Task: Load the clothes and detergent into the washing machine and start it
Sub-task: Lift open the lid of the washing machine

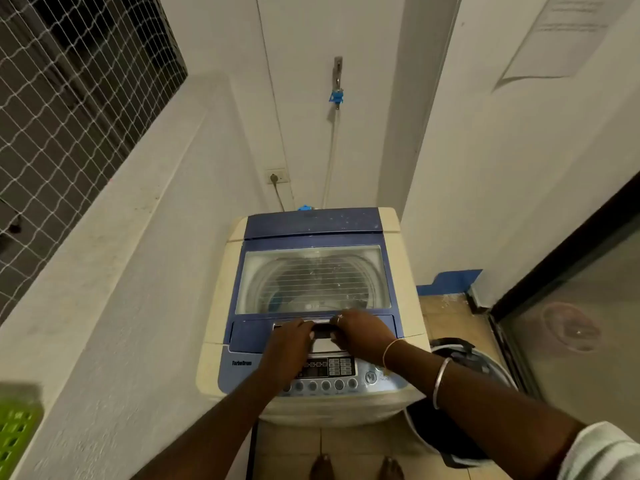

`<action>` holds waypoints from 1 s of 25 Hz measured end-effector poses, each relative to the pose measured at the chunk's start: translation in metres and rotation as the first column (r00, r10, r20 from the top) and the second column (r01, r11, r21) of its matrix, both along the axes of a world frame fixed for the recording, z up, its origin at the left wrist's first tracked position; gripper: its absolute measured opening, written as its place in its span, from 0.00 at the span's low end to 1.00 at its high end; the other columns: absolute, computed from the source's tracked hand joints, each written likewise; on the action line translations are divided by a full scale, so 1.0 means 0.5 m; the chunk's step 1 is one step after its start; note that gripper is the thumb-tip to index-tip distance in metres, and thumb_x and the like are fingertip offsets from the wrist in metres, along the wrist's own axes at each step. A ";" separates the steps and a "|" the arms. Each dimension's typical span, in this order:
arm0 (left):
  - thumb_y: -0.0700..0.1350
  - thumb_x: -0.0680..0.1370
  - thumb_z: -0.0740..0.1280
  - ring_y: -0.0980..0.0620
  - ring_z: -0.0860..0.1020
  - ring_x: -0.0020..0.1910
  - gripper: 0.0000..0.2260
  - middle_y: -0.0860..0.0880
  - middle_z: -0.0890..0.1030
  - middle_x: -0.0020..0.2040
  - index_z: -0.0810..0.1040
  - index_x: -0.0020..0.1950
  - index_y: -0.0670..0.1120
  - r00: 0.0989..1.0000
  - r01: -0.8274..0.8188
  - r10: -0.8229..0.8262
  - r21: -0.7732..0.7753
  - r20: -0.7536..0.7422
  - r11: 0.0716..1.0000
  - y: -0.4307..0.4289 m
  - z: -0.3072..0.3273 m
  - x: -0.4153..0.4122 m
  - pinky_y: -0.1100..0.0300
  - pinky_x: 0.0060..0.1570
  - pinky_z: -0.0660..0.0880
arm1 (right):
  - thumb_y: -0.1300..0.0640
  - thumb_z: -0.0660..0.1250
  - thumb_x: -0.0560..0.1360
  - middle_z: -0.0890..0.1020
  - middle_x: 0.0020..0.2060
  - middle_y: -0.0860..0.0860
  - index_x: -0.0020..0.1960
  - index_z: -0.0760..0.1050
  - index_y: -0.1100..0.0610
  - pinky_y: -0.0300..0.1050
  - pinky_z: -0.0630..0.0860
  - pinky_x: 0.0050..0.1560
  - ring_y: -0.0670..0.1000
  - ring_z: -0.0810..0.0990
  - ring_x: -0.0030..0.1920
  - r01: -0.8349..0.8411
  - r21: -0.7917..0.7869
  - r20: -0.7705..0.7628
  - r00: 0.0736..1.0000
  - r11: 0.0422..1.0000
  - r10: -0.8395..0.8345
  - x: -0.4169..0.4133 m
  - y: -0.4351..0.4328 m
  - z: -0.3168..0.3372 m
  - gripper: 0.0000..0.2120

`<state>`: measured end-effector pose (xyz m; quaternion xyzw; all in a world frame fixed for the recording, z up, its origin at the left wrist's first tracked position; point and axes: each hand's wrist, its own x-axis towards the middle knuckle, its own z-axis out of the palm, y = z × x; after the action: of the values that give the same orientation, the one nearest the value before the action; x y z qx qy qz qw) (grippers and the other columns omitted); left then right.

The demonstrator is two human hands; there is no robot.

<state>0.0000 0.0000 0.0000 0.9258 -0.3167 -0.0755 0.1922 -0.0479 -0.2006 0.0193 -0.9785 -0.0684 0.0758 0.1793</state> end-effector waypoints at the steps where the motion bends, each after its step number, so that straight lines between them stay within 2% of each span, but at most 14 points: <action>1: 0.44 0.82 0.62 0.51 0.80 0.52 0.09 0.48 0.81 0.55 0.81 0.58 0.46 1.000 0.007 -0.007 0.026 -0.006 1.000 0.000 -0.004 0.000 0.55 0.53 0.78 | 0.51 0.62 0.81 0.82 0.50 0.53 0.56 0.80 0.56 0.45 0.77 0.46 0.54 0.81 0.49 -0.016 -0.032 -0.010 1.000 0.999 0.016 0.000 0.008 -0.004 0.12; 4: 0.45 0.81 0.64 0.52 0.79 0.50 0.08 0.50 0.80 0.53 0.82 0.54 0.47 0.998 0.056 -0.054 0.086 -0.024 0.995 0.005 -0.010 -0.004 0.54 0.51 0.78 | 0.50 0.62 0.81 0.82 0.49 0.54 0.54 0.82 0.57 0.47 0.76 0.48 0.55 0.81 0.49 -0.036 -0.109 0.006 0.999 0.993 0.037 -0.008 0.027 -0.018 0.14; 7: 0.44 0.80 0.65 0.53 0.79 0.48 0.06 0.51 0.80 0.51 0.82 0.52 0.49 0.997 0.068 -0.066 0.095 -0.029 0.993 0.007 -0.025 0.001 0.54 0.49 0.78 | 0.49 0.62 0.81 0.82 0.50 0.55 0.56 0.81 0.57 0.49 0.74 0.51 0.56 0.81 0.51 -0.059 -0.187 0.063 0.995 0.981 0.072 -0.007 0.029 -0.033 0.15; 10: 0.45 0.80 0.65 0.54 0.79 0.47 0.06 0.52 0.80 0.49 0.82 0.52 0.50 0.994 0.083 -0.073 0.122 -0.081 0.989 0.011 -0.036 0.006 0.54 0.48 0.79 | 0.48 0.59 0.82 0.82 0.53 0.53 0.61 0.79 0.54 0.52 0.71 0.57 0.56 0.80 0.54 -0.069 -0.257 0.028 0.997 0.964 0.078 -0.007 0.035 -0.035 0.15; 13: 0.46 0.80 0.65 0.52 0.80 0.49 0.07 0.51 0.80 0.51 0.80 0.55 0.49 0.983 0.111 -0.083 0.173 -0.161 0.979 0.012 -0.045 0.019 0.51 0.51 0.79 | 0.48 0.59 0.82 0.83 0.52 0.52 0.61 0.78 0.53 0.53 0.69 0.60 0.55 0.80 0.54 -0.078 -0.283 -0.019 0.997 0.956 0.076 -0.005 0.040 -0.033 0.15; 16: 0.49 0.82 0.63 0.49 0.80 0.52 0.10 0.48 0.80 0.54 0.79 0.57 0.46 0.971 0.112 -0.061 0.215 -0.231 0.970 0.001 -0.022 0.029 0.49 0.54 0.77 | 0.47 0.58 0.82 0.83 0.48 0.51 0.57 0.78 0.53 0.53 0.68 0.59 0.54 0.80 0.51 -0.067 -0.308 -0.100 0.994 0.949 0.037 0.005 0.045 -0.027 0.14; 19: 0.49 0.82 0.63 0.50 0.80 0.52 0.10 0.48 0.82 0.55 0.79 0.59 0.46 0.944 0.089 -0.017 0.204 -0.330 0.975 -0.005 -0.001 0.040 0.50 0.56 0.77 | 0.46 0.59 0.80 0.81 0.42 0.50 0.51 0.78 0.53 0.52 0.69 0.57 0.53 0.80 0.49 -0.065 -0.303 -0.181 0.984 0.951 0.010 0.021 0.047 -0.012 0.13; 21: 0.47 0.82 0.63 0.50 0.81 0.52 0.11 0.47 0.83 0.55 0.80 0.59 0.46 0.921 0.087 -0.008 0.186 -0.389 0.979 -0.003 0.010 0.046 0.50 0.56 0.78 | 0.45 0.59 0.80 0.77 0.40 0.49 0.51 0.77 0.52 0.52 0.69 0.56 0.53 0.80 0.47 -0.088 -0.310 -0.218 0.976 0.947 0.019 0.030 0.045 -0.005 0.13; 23: 0.47 0.82 0.62 0.51 0.81 0.50 0.10 0.47 0.83 0.54 0.81 0.58 0.47 0.908 0.094 -0.010 0.179 -0.418 0.979 0.001 0.017 0.049 0.51 0.54 0.78 | 0.45 0.58 0.80 0.79 0.39 0.49 0.50 0.76 0.52 0.51 0.68 0.53 0.52 0.79 0.43 -0.113 -0.318 -0.229 0.973 0.941 0.039 0.036 0.044 0.003 0.13; 25: 0.49 0.82 0.62 0.52 0.80 0.47 0.10 0.49 0.83 0.50 0.81 0.55 0.47 0.903 0.102 -0.023 0.163 -0.429 0.981 0.004 0.035 0.055 0.56 0.48 0.75 | 0.44 0.57 0.81 0.80 0.38 0.49 0.45 0.74 0.51 0.50 0.67 0.51 0.51 0.78 0.40 -0.132 -0.310 -0.236 0.970 0.941 0.058 0.044 0.043 0.025 0.14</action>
<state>0.0273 0.0018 0.0176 0.8899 -0.2888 -0.3099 0.1690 -0.0261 -0.1794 0.0319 -0.9753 -0.0820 0.2042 0.0189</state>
